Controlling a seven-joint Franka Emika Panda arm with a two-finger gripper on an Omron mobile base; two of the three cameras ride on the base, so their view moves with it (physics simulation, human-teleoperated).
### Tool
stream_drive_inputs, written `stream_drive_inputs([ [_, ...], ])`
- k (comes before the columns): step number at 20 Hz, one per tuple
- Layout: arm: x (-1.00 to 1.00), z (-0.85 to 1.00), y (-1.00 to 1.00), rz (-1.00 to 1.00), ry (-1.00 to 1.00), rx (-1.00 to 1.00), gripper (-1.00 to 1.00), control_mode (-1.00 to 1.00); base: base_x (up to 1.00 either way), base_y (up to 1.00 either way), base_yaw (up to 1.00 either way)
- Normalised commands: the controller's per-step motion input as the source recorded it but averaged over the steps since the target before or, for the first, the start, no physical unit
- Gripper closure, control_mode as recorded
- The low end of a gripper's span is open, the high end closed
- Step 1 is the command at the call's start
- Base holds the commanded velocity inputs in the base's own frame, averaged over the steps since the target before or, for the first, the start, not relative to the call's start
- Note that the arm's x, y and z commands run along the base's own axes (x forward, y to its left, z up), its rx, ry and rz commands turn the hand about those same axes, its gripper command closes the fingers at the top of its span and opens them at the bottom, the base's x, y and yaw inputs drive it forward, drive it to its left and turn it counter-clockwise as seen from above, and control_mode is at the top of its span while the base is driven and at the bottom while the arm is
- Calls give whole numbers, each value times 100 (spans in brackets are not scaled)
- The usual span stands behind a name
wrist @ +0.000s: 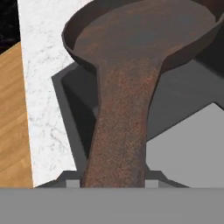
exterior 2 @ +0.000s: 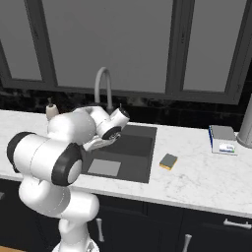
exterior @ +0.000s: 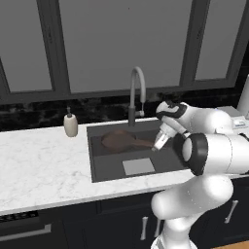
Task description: Pick the pan and sponge and place them into the sink. Then turn on the water.
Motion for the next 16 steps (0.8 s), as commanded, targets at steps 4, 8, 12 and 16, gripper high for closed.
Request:
stream_drive_inputs([
  [4,7,-23,-39,8,-11,-10,100,-100,0,0,0],
  [8,0,-23,-33,10,-14,-12,100,-100,0,0,0],
  [12,0,-29,-20,6,-8,-11,100,-100,0,0,0],
  [16,0,-38,-10,1,0,-6,100,-100,0,0,0],
])
